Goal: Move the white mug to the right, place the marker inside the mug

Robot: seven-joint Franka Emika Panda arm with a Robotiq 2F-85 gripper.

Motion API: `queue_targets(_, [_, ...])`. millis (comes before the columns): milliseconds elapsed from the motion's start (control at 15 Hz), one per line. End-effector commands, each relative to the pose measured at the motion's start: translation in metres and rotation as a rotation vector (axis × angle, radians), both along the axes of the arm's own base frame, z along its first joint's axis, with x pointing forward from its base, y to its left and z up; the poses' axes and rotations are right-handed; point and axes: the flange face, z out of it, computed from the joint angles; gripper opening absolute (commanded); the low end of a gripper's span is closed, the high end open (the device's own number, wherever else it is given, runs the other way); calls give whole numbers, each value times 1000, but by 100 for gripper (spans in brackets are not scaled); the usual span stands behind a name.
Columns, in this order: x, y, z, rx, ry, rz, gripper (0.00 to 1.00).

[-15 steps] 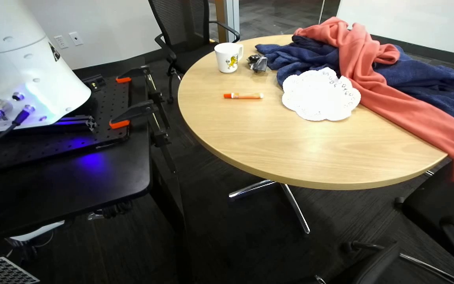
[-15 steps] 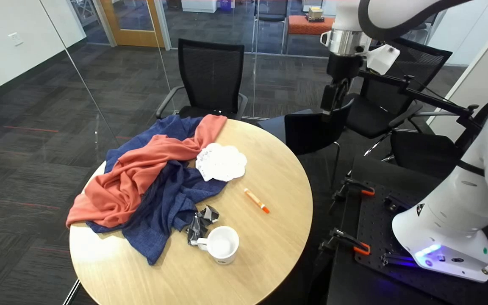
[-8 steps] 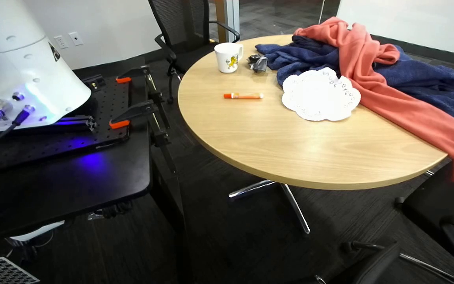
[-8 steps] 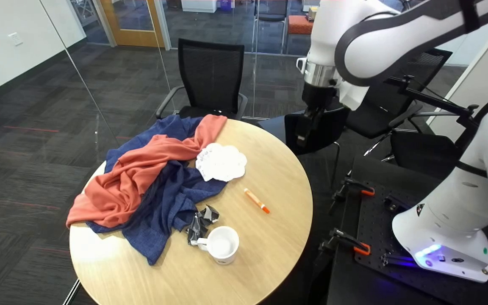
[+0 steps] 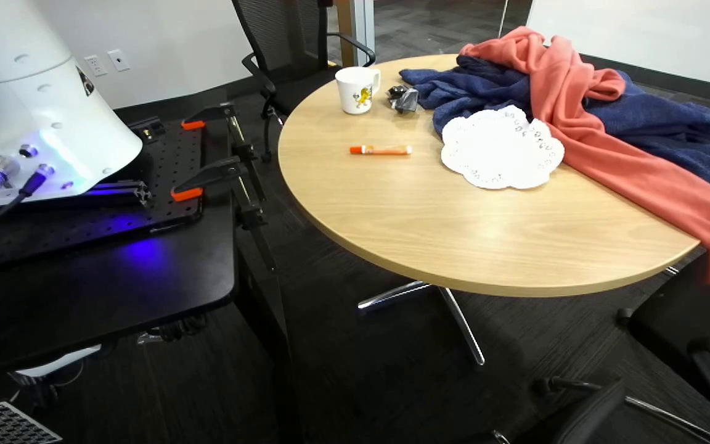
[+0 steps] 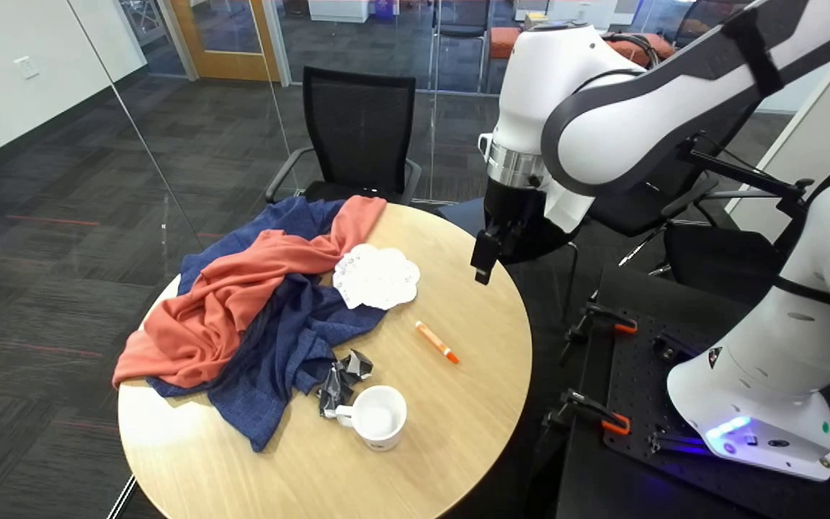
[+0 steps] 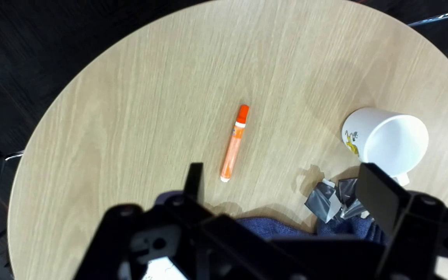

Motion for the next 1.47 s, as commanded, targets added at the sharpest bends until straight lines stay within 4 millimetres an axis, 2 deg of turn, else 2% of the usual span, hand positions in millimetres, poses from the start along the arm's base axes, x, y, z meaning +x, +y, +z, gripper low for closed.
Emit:
queue_targets(0, [0,2,-1,3,4,0,100])
queue_targets(400, [0,2,-1,4,5,-1,100])
queue_targets(533, [5,14,-6,-2,-3,9,100])
queue_targets(867, [15,61,-23,-37,-29,63,100])
queue_targets(1133, [24,93,-45,-65,-38,87,100])
queue_targets(1400, [41,113,-70,-90,-47,84,100])
